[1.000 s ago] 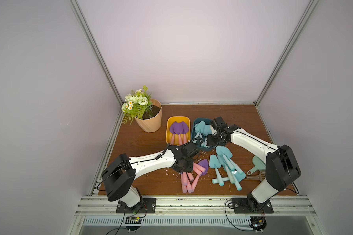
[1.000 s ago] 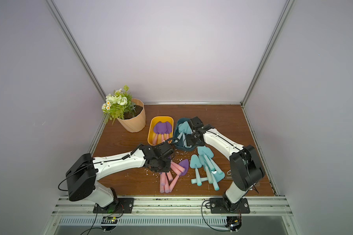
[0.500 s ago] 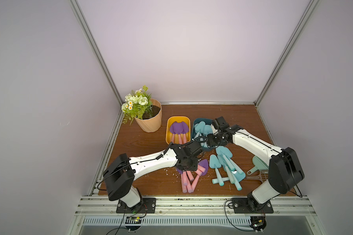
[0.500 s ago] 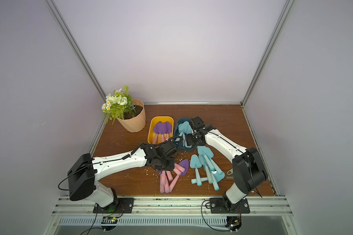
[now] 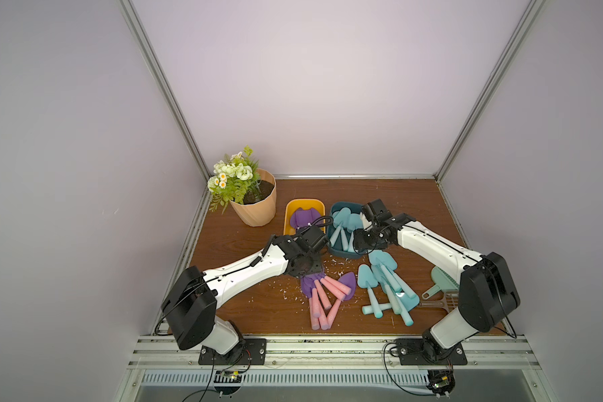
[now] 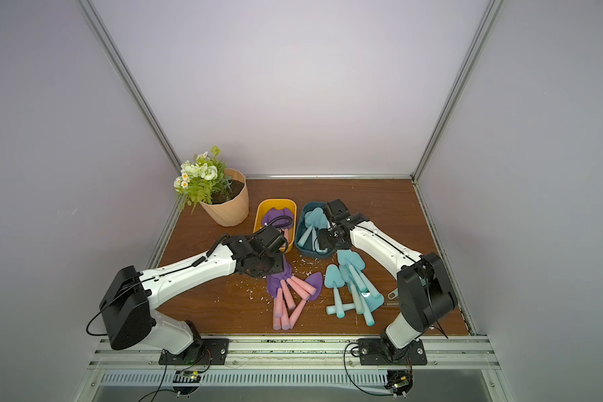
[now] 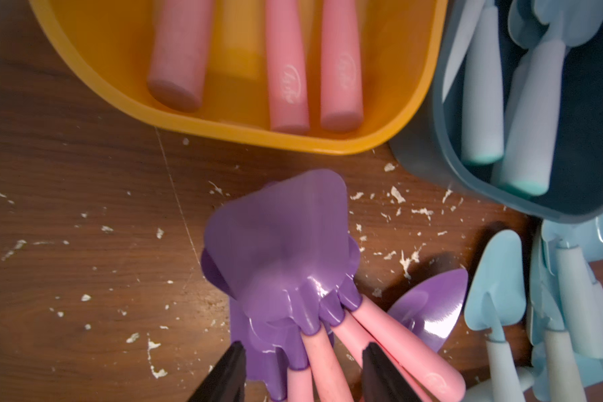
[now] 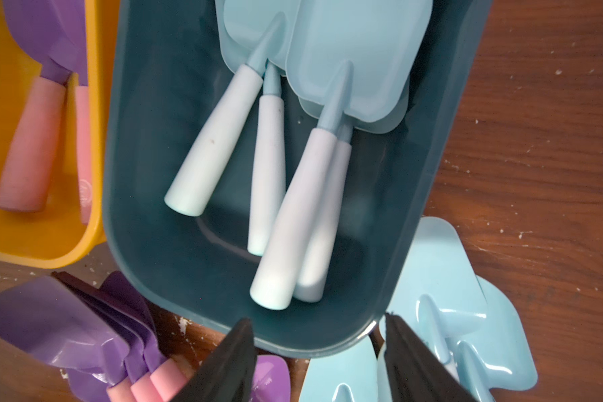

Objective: Sort the small shovels by color and place them into the storage box
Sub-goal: Pick up the shovel from the center of the board.

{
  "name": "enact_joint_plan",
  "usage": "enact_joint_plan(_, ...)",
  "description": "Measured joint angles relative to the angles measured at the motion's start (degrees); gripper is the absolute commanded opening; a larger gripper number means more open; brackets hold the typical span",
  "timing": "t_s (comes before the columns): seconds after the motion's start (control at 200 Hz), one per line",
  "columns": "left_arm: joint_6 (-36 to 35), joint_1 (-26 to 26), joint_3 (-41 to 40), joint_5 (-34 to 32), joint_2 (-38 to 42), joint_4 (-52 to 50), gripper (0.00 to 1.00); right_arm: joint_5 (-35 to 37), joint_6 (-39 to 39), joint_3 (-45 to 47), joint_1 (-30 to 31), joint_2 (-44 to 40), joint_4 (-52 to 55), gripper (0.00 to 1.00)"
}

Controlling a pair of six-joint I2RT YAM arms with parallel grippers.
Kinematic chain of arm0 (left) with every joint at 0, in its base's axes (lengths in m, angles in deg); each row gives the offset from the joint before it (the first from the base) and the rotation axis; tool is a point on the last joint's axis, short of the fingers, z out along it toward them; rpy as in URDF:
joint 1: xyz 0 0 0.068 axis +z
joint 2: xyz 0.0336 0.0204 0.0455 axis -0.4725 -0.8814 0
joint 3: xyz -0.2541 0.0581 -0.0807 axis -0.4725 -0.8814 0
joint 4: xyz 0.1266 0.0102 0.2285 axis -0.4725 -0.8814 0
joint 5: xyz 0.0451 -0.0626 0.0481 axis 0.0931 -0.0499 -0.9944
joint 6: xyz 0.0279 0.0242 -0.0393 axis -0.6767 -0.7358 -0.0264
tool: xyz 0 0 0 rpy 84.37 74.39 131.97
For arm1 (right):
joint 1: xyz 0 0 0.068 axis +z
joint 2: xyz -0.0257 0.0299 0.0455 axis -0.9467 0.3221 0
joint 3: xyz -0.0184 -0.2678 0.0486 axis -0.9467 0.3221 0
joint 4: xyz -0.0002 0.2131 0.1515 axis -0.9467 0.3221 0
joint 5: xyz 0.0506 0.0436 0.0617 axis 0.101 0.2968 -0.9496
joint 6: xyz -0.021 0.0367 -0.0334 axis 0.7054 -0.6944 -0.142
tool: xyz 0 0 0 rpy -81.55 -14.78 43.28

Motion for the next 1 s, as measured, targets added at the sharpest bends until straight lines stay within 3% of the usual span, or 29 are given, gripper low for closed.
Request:
enact_joint_plan(0.365,-4.50,5.73,0.00,-0.46,-1.95,-0.07,0.54,0.66,-0.11,-1.68,0.00,0.59,0.98,0.63)
enact_joint_plan(1.001,-12.11,9.31,0.00,3.52,-7.54,4.37,0.36,2.47,-1.60,-1.77,0.00,0.59,2.73,0.63)
